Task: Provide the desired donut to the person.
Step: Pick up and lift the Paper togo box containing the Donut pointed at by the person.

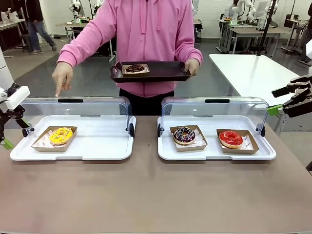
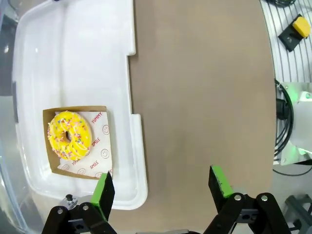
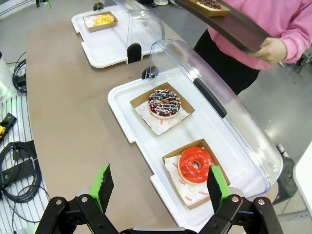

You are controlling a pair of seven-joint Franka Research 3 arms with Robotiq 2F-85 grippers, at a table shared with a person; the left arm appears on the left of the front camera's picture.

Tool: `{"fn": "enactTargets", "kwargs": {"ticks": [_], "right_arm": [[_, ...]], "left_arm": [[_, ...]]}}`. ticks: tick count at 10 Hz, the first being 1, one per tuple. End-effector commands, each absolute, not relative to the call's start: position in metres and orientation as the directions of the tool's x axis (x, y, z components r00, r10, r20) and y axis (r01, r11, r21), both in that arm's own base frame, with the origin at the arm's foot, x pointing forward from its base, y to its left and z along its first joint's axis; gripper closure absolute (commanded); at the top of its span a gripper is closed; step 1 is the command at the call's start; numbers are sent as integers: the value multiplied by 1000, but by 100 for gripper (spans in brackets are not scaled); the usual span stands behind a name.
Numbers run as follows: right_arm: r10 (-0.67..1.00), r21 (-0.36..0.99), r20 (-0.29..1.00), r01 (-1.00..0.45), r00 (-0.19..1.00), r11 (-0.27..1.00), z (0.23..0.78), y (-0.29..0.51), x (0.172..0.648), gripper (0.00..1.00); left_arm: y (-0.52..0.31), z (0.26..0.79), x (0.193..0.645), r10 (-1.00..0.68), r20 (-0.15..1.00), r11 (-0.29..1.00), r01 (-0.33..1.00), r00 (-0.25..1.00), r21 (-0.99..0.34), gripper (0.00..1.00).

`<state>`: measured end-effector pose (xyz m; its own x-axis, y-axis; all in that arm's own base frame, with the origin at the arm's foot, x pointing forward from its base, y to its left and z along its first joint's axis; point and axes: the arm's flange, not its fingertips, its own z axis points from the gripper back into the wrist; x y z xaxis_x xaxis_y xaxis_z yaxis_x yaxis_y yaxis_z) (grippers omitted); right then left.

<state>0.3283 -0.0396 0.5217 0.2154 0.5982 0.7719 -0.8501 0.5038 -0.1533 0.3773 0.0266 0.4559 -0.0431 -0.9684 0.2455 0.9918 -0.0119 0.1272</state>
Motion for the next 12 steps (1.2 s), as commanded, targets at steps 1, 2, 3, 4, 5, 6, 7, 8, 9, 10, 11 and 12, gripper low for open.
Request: {"fn": "enactTargets", "kwargs": {"ticks": [1,2,3,4,5,6,7,8,9,10,11,12], "right_arm": [[577,-139,787,-849,217,509,521,-37,332,0],[577,-139,787,-849,217,509,521,-37,332,0],[577,-139,787,-849,217,509,521,-37,332,0],[577,-139,787,-849,217,509,521,-37,332,0],[577,-139,787,-849,217,509,521,-37,332,0],[577,-139,787,-849,217,509,521,-37,332,0],[577,-139,787,-849,217,509,521,-37,332,0],[577,-139,787,-849,217,509,521,-37,332,0],[577,-139,787,-849,217,509,521,-37,332,0],[577,-139,787,-849,217,509,521,-37,332,0],[577,-139,787,-849,217,509,521,-37,332,0],[577,-139,787,-849,217,509,521,-37,332,0]], "left_arm": [[31,476,360,-959,282,69,987,27,143,0],[31,476,360,-959,282,69,987,27,143,0],[29,462,374,-967,254,8,991,-26,133,0],[21,446,404,-973,227,-23,999,-33,45,0],[21,436,424,-975,214,-48,998,-54,32,0],[23,430,435,-974,208,-83,996,-89,33,0],[28,421,449,-972,213,-92,995,-96,26,0],[28,410,459,-977,197,-83,996,-84,18,0],[28,399,469,-981,179,-73,997,-76,23,0],[31,394,479,-987,150,-53,997,-60,53,0],[32,390,486,-982,172,-75,996,-81,41,0],[34,386,492,-981,182,-65,997,-73,52,0]]}}
